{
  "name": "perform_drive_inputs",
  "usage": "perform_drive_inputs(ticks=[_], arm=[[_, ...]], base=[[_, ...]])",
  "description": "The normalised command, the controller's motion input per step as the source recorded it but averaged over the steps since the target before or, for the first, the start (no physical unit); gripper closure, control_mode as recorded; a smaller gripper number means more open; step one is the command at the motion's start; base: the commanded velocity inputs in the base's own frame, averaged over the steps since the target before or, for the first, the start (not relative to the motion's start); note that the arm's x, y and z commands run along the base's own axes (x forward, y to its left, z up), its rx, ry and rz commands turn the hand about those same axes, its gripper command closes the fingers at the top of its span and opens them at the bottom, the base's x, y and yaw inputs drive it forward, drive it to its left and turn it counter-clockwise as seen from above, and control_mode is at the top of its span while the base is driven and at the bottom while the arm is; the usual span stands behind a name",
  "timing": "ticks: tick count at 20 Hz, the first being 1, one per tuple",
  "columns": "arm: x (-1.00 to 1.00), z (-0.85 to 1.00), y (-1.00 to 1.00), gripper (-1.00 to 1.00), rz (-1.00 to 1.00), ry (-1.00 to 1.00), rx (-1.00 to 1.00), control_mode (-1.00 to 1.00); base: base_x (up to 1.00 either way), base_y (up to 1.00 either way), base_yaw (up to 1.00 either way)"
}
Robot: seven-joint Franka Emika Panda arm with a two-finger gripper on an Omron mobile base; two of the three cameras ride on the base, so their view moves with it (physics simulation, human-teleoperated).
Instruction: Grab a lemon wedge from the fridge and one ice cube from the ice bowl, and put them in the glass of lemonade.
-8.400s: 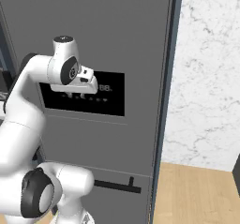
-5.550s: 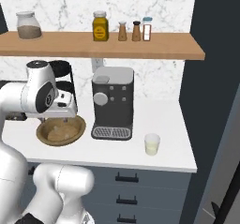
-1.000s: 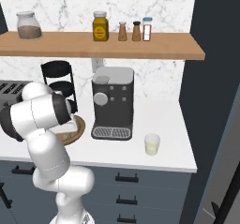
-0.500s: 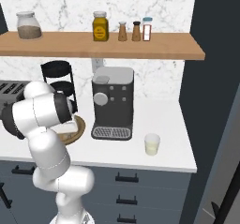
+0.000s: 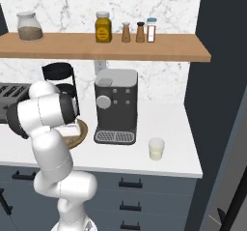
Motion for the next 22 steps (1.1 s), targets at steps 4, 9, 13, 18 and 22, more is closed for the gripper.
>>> perform_drive_inputs(ticks=[4, 9, 13, 18, 22], arm=[[-0.10, -0.08, 0.00, 1.00, 0.00, 0.09, 0.00, -1.00], [-0.06, -0.07, 0.00, 1.00, 0.00, 0.09, 0.00, -1.00], [-0.10, -0.01, 0.00, 1.00, 0.00, 0.01, 0.00, -1.00], [-0.25, 0.12, -0.01, 1.00, 0.00, -0.07, 0.03, -1.00], [-0.28, 0.49, -0.01, 1.00, 0.00, -0.14, 0.08, -1.00]], base=[[0.00, 0.00, 0.00], [0.00, 0.00, 0.00], [0.00, 0.00, 0.00], [0.00, 0.00, 0.00], [0.00, 0.00, 0.00]])
